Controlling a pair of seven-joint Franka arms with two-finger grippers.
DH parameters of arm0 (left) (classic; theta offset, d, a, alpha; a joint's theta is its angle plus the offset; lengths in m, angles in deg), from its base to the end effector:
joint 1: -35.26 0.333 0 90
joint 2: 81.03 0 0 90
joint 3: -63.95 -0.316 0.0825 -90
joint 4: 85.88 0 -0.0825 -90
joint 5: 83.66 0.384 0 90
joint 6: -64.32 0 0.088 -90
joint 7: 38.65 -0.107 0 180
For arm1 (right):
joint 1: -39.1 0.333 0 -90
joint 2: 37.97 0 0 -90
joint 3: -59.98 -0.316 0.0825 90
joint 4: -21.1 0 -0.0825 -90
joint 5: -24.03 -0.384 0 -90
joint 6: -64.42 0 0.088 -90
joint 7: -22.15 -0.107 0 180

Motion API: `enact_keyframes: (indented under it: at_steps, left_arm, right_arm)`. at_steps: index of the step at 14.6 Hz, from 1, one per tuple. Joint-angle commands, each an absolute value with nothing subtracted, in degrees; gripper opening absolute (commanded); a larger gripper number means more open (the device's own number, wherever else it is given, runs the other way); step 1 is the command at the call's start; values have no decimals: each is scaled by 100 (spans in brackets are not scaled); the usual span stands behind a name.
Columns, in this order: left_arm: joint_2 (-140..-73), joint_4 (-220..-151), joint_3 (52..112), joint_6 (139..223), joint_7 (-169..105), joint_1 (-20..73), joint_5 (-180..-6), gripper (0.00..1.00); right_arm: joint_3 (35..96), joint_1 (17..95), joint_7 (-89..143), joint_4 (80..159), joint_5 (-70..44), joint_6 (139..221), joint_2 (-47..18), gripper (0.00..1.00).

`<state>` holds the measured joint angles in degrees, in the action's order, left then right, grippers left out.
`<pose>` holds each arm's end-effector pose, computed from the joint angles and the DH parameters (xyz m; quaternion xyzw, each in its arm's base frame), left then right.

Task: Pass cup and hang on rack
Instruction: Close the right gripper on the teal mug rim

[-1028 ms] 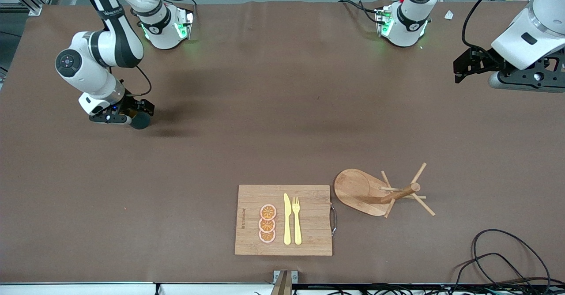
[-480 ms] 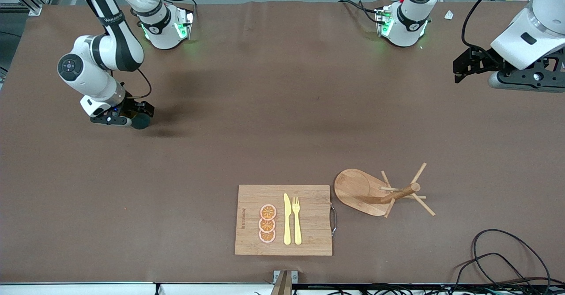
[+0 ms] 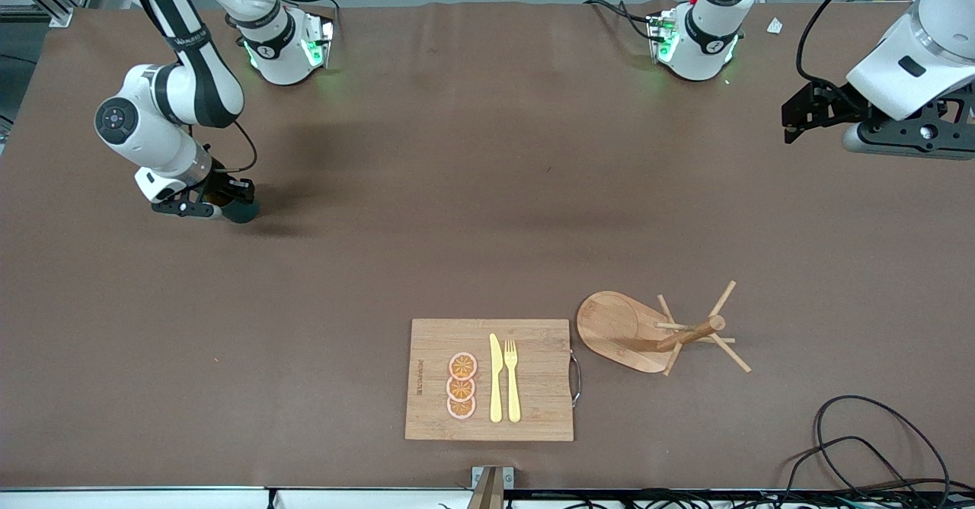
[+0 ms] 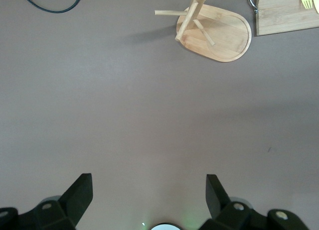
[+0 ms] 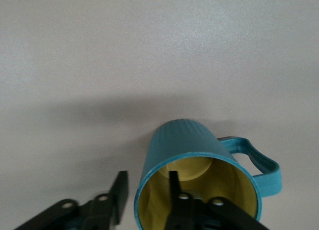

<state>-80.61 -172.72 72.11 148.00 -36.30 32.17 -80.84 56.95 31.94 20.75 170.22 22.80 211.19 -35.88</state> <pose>0.5317 -0.1003 0.6449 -0.9966 0.0754 0.0208 0.0277 0.4295 -0.0312 0.2355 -0.9976 0.0574 0.0386 0.0074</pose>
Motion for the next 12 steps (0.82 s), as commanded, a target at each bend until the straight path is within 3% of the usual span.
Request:
enact_keyframes:
  at_steps: [1,5,12]
  left_arm:
    - [-8138,-17122,7230,14755,-3707,3210,-8049,100]
    - [-8182,-17113,7230,14755,-3706,3201,-8049,100]
    - [-8191,-17113,7230,14773,-3706,3210,-8049,100]
  right_arm:
    - [5638,3110,2145,17095,2245,21120,-3656,7]
    - [5629,3136,2092,17060,2245,21015,-3656,0]
    - [5585,4171,163,16059,2236,19031,-4227,0]
